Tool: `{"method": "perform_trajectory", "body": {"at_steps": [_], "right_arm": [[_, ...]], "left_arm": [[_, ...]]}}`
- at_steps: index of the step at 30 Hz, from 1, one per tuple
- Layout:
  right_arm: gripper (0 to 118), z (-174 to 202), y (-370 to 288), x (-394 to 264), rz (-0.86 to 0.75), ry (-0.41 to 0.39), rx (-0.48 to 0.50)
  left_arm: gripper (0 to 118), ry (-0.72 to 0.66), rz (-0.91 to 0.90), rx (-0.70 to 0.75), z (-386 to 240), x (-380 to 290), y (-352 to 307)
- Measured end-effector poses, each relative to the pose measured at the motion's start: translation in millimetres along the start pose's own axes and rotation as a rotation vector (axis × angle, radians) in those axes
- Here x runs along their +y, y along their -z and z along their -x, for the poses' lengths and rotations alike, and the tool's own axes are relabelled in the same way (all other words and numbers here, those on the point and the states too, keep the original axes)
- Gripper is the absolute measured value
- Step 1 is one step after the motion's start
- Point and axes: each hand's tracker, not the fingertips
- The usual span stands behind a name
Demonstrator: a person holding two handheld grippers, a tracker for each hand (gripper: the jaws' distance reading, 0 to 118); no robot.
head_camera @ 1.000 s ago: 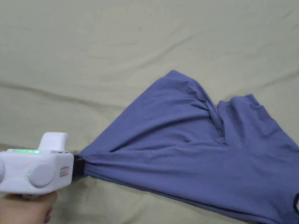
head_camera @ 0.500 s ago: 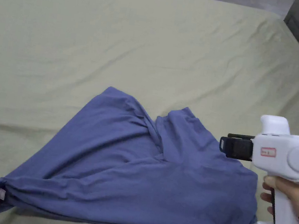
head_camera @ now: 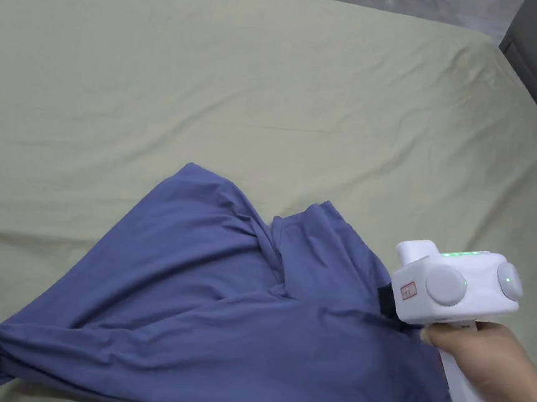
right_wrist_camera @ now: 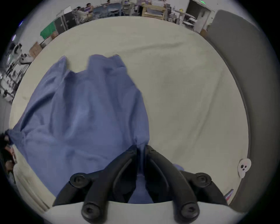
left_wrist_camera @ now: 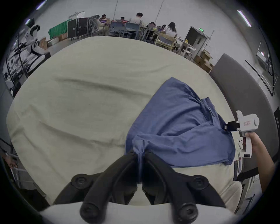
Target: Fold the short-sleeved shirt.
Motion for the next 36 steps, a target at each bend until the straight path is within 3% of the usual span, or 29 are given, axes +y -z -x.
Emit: {"method": "perform_trajectory", "body": {"at_steps": [4,6,13,16,21,25,32,36], "right_arm": [[9,-8.4,-75.6,-19.9,-0.255,0.092,0.063],[9,-12.9,-118.0,-26.4,-0.405,0.099,0.054],[9,-32.2,-280.4,12.1,-0.696,0.058,-0.192],[9,-48.3,-327.8,41.9,-0.772,0.09,-0.211],[9,-54.2,-386.4,95.8,-0.868,0.057,-0.317],[9,-57.7,-420.9,142.7,-0.918,0.028,-0.42],[9,-83.5,-457.3,229.7,-0.892,0.108,-0.362],[9,-94.9,-451.3,263.9,-0.824,0.216,-0.255]], "left_arm": [[0,-0.062,-0.017,-0.005,-3.0,0.5,-4.3],[0,-0.075,-0.031,-0.011,-7.0,8.0,-9.0],[0,-0.111,-0.23,-0.13,-34.5,108.8,-43.1],[0,-0.101,-0.341,-0.167,-53.8,172.5,-71.7],[0,-0.035,-0.486,-0.204,-89.1,286.5,-137.2],[0,0.03,-0.592,-0.142,-112.4,362.8,-191.3],[0,0.032,-0.594,-0.115,-125.7,464.5,-233.5],[0,0.044,-0.576,-0.051,-128.5,491.2,-230.1]]}}
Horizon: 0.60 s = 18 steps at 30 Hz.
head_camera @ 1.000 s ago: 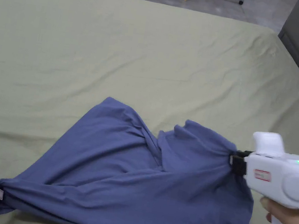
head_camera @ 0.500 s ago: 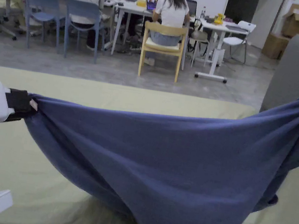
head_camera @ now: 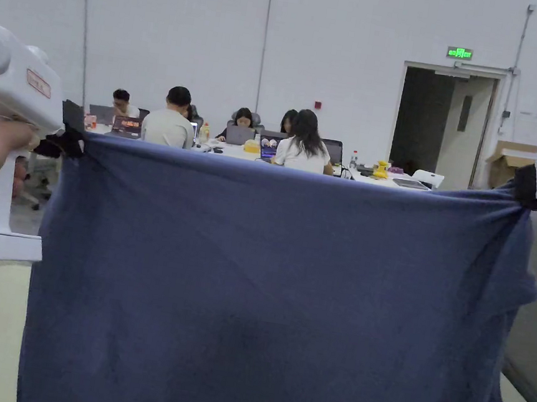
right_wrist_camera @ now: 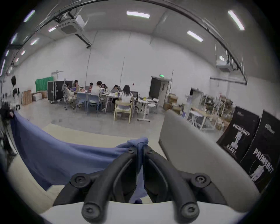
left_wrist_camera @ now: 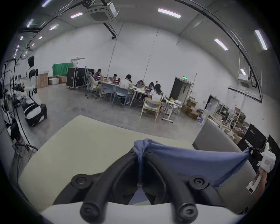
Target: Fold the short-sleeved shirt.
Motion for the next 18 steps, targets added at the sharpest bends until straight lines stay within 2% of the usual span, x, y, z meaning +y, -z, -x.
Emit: {"method": "perform_trajectory", "body": {"at_steps": [4,6,10,15,18], "right_arm": [[9,7.6,26.0,4.1,0.051,0.025,0.007],[9,11.5,35.4,4.6,0.066,0.036,0.015],[9,19.4,52.9,5.2,0.09,0.012,-0.011],[9,20.5,72.5,-2.5,0.115,0.031,0.002],[9,26.8,86.8,-19.7,0.135,0.013,0.0]], "left_arm": [[0,-0.008,0.014,0.041,-1.2,2.8,17.4],[0,0.037,0.026,0.089,-5.4,1.9,27.9],[0,0.051,0.022,0.079,-8.6,-4.1,42.5],[0,0.07,0.064,0.105,-5.9,-17.2,65.5],[0,0.079,0.101,0.103,-3.2,-33.6,79.8]]}}
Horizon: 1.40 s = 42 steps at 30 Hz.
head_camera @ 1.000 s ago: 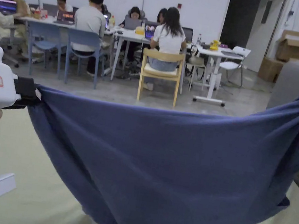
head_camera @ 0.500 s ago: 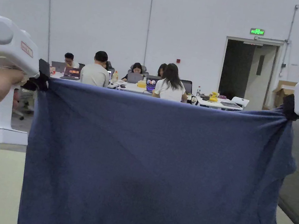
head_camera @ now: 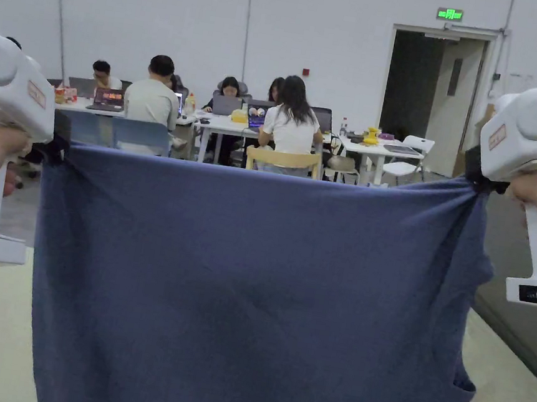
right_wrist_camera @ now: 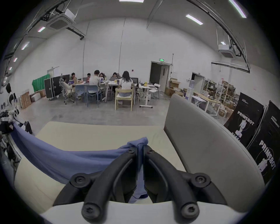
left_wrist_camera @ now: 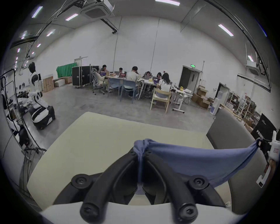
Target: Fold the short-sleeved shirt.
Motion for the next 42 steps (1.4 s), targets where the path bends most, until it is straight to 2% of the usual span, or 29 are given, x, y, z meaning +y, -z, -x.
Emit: {"method": "perform_trajectory", "body": {"at_steps": [5,9,12,14,17,19,20,22,27,35,39,42], "right_arm": [[9,17.4,40.3,-56.9,0.051,-0.042,0.024],[9,34.4,72.1,-131.8,0.151,-0.056,0.065],[9,42.4,85.5,-196.7,0.162,0.006,0.096],[9,46.8,92.7,-235.0,0.223,0.047,0.109],[9,47.1,90.5,-286.1,0.26,0.092,0.128],[9,41.5,94.9,-316.5,0.357,0.121,0.119],[9,36.3,88.9,-329.8,0.37,0.146,0.116],[9,23.1,64.2,-355.4,0.356,0.143,0.121],[9,-3.9,-6.8,-408.1,0.405,0.005,0.089],[9,-35.5,-122.6,-469.3,0.391,-0.03,0.136],[9,-40.0,-167.6,-499.8,0.433,-0.063,0.107],[9,-50.0,-190.8,-522.5,0.464,-0.045,0.1]], "left_arm": [[0,0.024,0.095,-0.003,0.6,-57.6,41.6],[0,0.006,0.226,-0.012,9.0,-131.9,83.5],[0,-0.064,0.306,-0.058,17.7,-196.3,101.6],[0,-0.088,0.349,-0.079,23.5,-235.1,110.8],[0,-0.071,0.396,-0.064,31.3,-286.0,108.2],[0,-0.074,0.408,-0.072,47.9,-313.6,106.8],[0,-0.075,0.419,-0.08,54.5,-324.9,99.4],[0,-0.077,0.409,-0.096,68.0,-352.4,72.1],[0,-0.026,0.416,-0.121,100.1,-410.2,0.7],[0,-0.136,0.445,-0.164,130.7,-488.6,-104.0],[0,-0.114,0.47,-0.153,132.0,-518.1,-146.5],[0,-0.08,0.505,-0.126,132.7,-536.5,-168.1]]}}
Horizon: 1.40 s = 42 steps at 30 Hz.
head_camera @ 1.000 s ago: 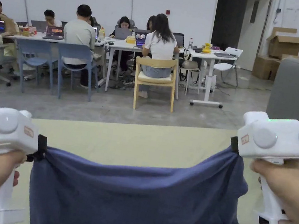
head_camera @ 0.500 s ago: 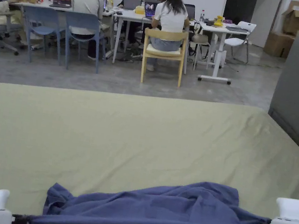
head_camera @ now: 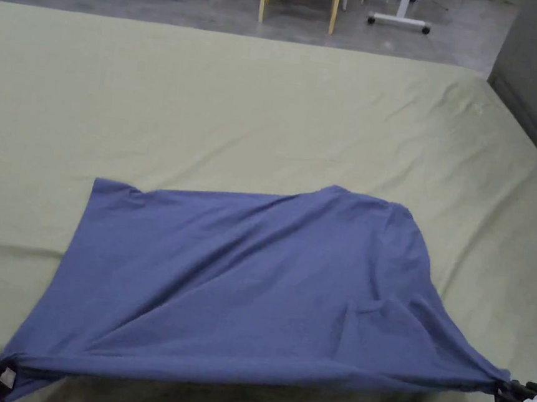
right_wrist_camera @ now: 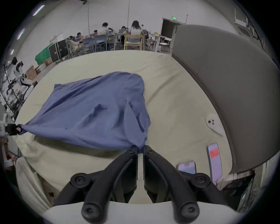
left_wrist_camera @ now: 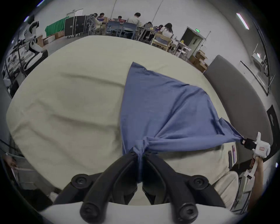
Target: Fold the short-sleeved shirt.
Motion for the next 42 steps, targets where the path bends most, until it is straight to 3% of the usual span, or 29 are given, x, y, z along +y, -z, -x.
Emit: {"method": "perform_trajectory", "body": {"at_steps": [4,6,10,14,15,17,20,24,26,29,30,31,32,33,36,39,40,41,42], "right_arm": [[9,-10.1,2.4,-33.1,0.054,0.007,-0.053],[8,-16.2,5.3,-42.9,0.095,0.069,0.01],[8,-7.2,15.7,-53.5,0.12,0.015,-0.002],[9,7.2,17.6,-52.8,0.103,0.035,0.049],[9,10.7,17.1,-51.1,0.093,0.035,0.055],[9,14.4,5.4,-42.1,0.013,0.059,0.078],[9,15.3,-33.0,-23.2,-0.18,0.085,0.113],[8,23.0,-92.4,1.8,-0.429,0.086,0.156],[8,32.7,-108.9,8.5,-0.475,0.106,0.155],[8,53.4,-113.2,6.8,-0.447,0.118,0.164],[9,60.8,-110.5,2.9,-0.426,0.114,0.179],[9,67.5,-106.5,-1.5,-0.399,0.111,0.196],[8,72.8,-99.5,-5.8,-0.377,0.111,0.213],[9,79.4,-93.6,-10.8,-0.355,0.109,0.224],[9,90.9,-80.4,-18.3,-0.272,0.116,0.281],[9,96.0,-76.3,-19.0,-0.268,0.104,0.292],[8,95.8,-74.1,-17.7,-0.263,0.092,0.288],[9,96.5,-72.6,-16.6,-0.26,0.084,0.283],[9,96.6,-70.8,-14.7,-0.257,0.079,0.281]], "left_arm": [[0,0.001,0.057,0.013,2.9,-23.0,2.1],[0,-0.005,0.068,0.004,1.9,-28.8,7.4],[0,0.065,0.138,0.1,-4.0,-30.7,33.3],[3,0.024,0.205,0.135,-1.0,-33.6,59.4],[19,0.023,0.212,0.13,-1.8,-31.6,62.0],[118,-0.009,0.118,0.155,-9.4,-24.0,42.8],[118,-0.092,-0.151,0.036,-18.4,-8.7,-16.9],[118,-0.095,-0.405,0.046,-43.0,4.4,-97.4],[118,-0.076,-0.412,0.051,-56.6,4.7,-100.6],[118,0.048,-0.261,0.112,-76.6,-11.9,-93.0],[115,0.064,-0.226,0.122,-84.7,-22.7,-85.2],[89,0.096,-0.218,0.107,-90.2,-32.4,-79.8],[14,0.118,-0.193,0.085,-95.2,-41.9,-71.8],[0,0.109,-0.141,0.08,-91.1,-49.1,-57.7],[0,0.029,-0.058,0.017,-75.7,-56.8,-43.5],[0,0.05,-0.106,0.1,-70.9,-48.6,-41.9],[20,0.05,-0.117,0.118,-65.2,-43.7,-40.6],[89,0.062,-0.121,0.156,-59.2,-39.0,-35.9],[118,0.09,-0.097,0.215,-54.5,-33.5,-27.7]]}}
